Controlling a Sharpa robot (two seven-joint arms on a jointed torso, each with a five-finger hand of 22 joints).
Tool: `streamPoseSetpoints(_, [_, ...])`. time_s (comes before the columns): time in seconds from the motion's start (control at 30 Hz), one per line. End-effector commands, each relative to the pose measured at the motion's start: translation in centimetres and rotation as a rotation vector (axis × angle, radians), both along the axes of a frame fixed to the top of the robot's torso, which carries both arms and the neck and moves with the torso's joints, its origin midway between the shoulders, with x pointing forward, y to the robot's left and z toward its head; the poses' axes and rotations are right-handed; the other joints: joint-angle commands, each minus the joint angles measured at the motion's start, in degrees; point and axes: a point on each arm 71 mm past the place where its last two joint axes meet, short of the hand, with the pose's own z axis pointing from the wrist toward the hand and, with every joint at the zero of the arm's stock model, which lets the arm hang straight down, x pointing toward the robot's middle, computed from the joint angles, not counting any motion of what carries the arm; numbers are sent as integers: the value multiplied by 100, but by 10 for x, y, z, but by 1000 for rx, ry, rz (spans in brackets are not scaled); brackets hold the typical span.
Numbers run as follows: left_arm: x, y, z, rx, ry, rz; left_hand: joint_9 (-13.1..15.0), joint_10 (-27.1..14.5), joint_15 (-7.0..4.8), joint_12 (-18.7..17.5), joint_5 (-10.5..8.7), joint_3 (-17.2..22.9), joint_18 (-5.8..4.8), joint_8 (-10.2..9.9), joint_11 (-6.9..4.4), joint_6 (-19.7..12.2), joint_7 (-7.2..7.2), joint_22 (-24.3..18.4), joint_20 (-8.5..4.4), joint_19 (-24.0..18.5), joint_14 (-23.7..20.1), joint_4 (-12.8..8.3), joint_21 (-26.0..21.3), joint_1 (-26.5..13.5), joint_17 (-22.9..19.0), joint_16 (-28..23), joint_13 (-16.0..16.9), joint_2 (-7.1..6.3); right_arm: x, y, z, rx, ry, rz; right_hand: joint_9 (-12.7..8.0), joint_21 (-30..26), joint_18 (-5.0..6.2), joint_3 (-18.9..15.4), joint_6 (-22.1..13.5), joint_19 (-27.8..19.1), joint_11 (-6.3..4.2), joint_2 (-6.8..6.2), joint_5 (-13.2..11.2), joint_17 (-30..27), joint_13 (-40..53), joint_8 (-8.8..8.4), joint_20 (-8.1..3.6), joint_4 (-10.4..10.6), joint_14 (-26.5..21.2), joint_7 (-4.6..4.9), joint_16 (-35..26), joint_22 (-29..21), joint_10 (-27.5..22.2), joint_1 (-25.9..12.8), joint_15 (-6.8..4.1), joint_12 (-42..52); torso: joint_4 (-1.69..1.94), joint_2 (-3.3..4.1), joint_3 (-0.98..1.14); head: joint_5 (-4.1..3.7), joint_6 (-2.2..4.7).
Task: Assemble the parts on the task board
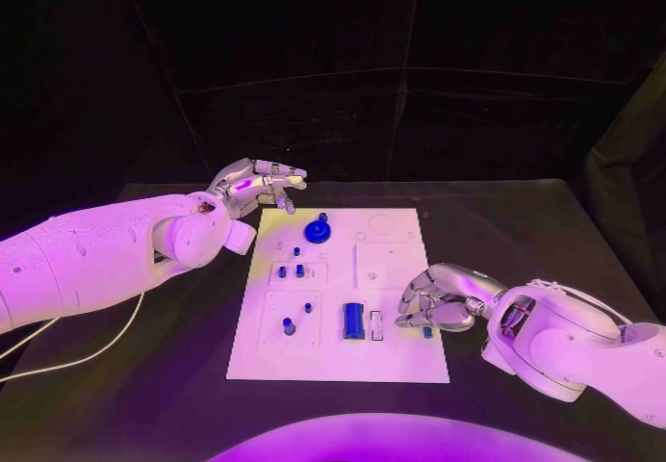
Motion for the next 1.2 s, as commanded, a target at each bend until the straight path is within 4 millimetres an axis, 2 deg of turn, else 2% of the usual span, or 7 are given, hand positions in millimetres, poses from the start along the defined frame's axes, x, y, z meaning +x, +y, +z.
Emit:
streamPoseSetpoints(0.03, [0, 0, 1, -6, 0, -4, -2, -25, -16, 9, 21, -1, 119, 22, 4, -40, 3, -7, 36, 16, -43, 14, -9, -17, -6, 17, 6, 16, -1, -19, -2, -45, 61, -135, -35, -21, -18, -71, 63, 0, 28, -4, -39, -59, -99, -78, 42, 83, 233, -6, -63, -41, -34, -104, 51, -113, -39, -16, -6, -34, 2])
streamPoseSetpoints(0.2, [-1, 0, 1, -6, 2, -4, -1, -36, -15, 27, 20, -6, 118, 32, 6, -47, 5, -12, 37, 20, -48, 14, -13, -15, -17, 25, 7, 12, -2, -34, -3, -156, 44, -170, -68, -34, -14, -299, 170, -3, 23, -17, 79, -124, -141, -139, 43, 309, 223, -23, -124, -57, 3, -330, 48, -153, -65, -19, -5, -58, 10])
streamPoseSetpoints(0.3, [-1, 1, 1, -6, 1, -3, -1, -36, -15, 27, 20, -6, 118, 32, 6, -47, 5, -12, 37, 20, -48, 14, -13, -15, -17, 25, 7, 12, -2, -38, -3, -204, 15, -179, -71, -36, -14, -351, 208, -2, 16, -15, 69, -132, -142, -145, 39, 351, 223, -32, -132, -59, 16, -345, 44, -153, -70, -28, 7, -69, 6])
streamPoseSetpoints(0.53, [-1, 1, 1, -6, 2, -5, -1, -36, -15, 27, 20, -6, 118, 32, 6, -47, 5, -12, 37, 20, -48, 14, -13, -15, -17, 25, 7, 12, 1, -37, -3, -265, -30, -183, -59, -38, -14, -464, 298, 3, -3, -28, 37, -136, -141, -137, 28, 431, 226, -57, -138, -56, 37, -359, 29, -154, -36, -20, -8, -111, 10])
streamPoseSetpoints(0.67, [-1, 1, 1, -6, 3, -5, -1, -36, -15, 27, 20, -6, 118, 32, 6, -47, 5, -12, 37, 20, -48, 14, -13, -15, -17, 25, 7, 12, 4, -34, -6, -285, -31, -183, -44, -44, -14, -590, 342, 4, -11, -53, 0, -145, -145, -138, 18, 546, 227, -71, -149, -62, 50, -420, 20, -161, -41, -18, 2, -99, 11])
streamPoseSetpoints(1.13, [-2, 1, -2, -4, 9, -7, -1, -40, -14, 33, 20, -9, 118, 36, 7, -51, 6, -14, 37, 20, -50, 17, -15, -18, -21, 28, 7, 10, 9, -19, -17, -358, -5, -125, -3, -48, -17, -692, 397, 10, -30, -66, -98, -133, -133, -137, 3, 516, 233, -90, -146, -54, 53, -150, 6, -164, -47, -8, 12, -93, -44])
streamPoseSetpoints(1.2, [-2, 1, -2, -3, 10, -6, -1, -40, -14, 33, 20, -9, 118, 36, 7, -51, 6, -14, 37, 20, -50, 17, -15, -18, -21, 28, 7, 10, 8, -17, -19, -365, -2, -113, 5, -47, -18, -704, 406, 12, -33, -67, -107, -130, -131, -134, 1, 505, 234, -93, -144, -48, 55, -113, 4, -163, -50, -12, 4, -88, -51])
